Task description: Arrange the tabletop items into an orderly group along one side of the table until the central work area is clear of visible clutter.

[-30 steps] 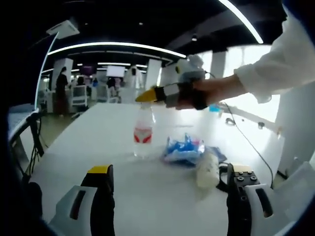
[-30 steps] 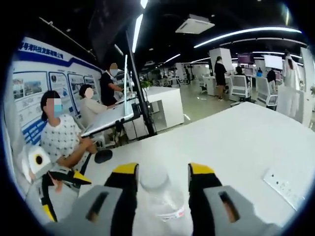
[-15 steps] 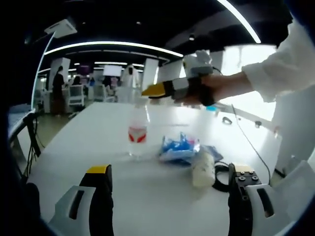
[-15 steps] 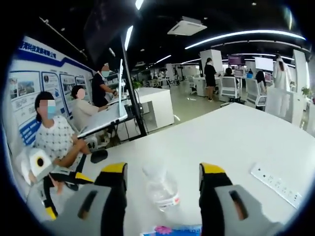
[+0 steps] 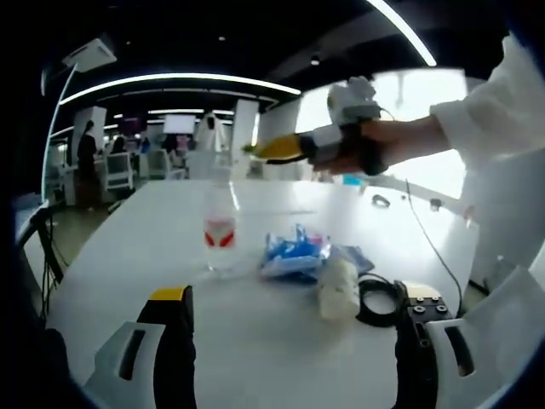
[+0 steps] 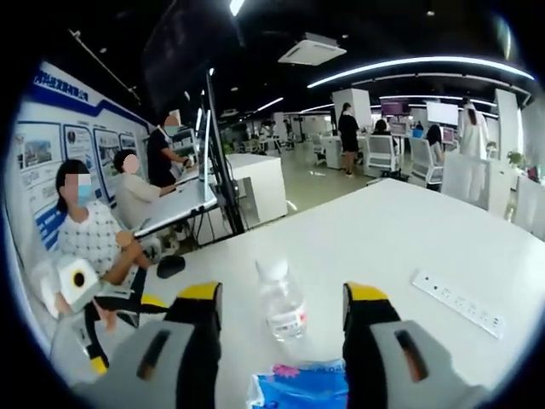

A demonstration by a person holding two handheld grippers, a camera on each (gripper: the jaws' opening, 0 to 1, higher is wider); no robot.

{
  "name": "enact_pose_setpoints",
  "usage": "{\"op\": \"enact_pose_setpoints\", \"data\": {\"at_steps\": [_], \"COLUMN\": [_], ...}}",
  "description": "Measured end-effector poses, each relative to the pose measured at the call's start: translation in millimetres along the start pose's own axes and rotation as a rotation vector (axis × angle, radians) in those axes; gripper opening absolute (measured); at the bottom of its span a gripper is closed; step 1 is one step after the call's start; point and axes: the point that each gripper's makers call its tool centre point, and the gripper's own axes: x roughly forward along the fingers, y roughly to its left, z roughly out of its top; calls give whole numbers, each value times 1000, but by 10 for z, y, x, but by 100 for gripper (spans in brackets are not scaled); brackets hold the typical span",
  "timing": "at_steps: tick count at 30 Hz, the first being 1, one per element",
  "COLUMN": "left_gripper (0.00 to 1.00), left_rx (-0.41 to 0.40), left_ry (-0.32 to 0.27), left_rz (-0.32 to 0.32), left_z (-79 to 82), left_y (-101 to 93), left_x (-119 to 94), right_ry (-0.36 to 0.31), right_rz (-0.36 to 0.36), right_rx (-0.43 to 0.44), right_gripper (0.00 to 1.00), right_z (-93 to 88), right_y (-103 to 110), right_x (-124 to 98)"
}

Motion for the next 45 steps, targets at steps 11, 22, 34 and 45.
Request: {"op": "enact_pose_setpoints", "data": {"at_steps": [11,22,34,45], "left_gripper": [95,95,94,94], "left_rx": [31,47,0,22], "left_ry": [16,26,20,29], "left_rz": [-47,-74,-64,-107], "left_z": [-28,-46,-47,-62], "left_y": [-122,-185,-144,-296], "left_x": [15,22,9,11], "right_ry": [-15,-25,-45,-57], "right_rz": [-74,-129,-199,-302], "right_rx": [40,60,90,140], "right_gripper": [55,54,53,51], "right_z": [-158,-188,-265,-546], "right_y": [10,18,79,74], "right_x": [-404,-637,-883,-1272]}}
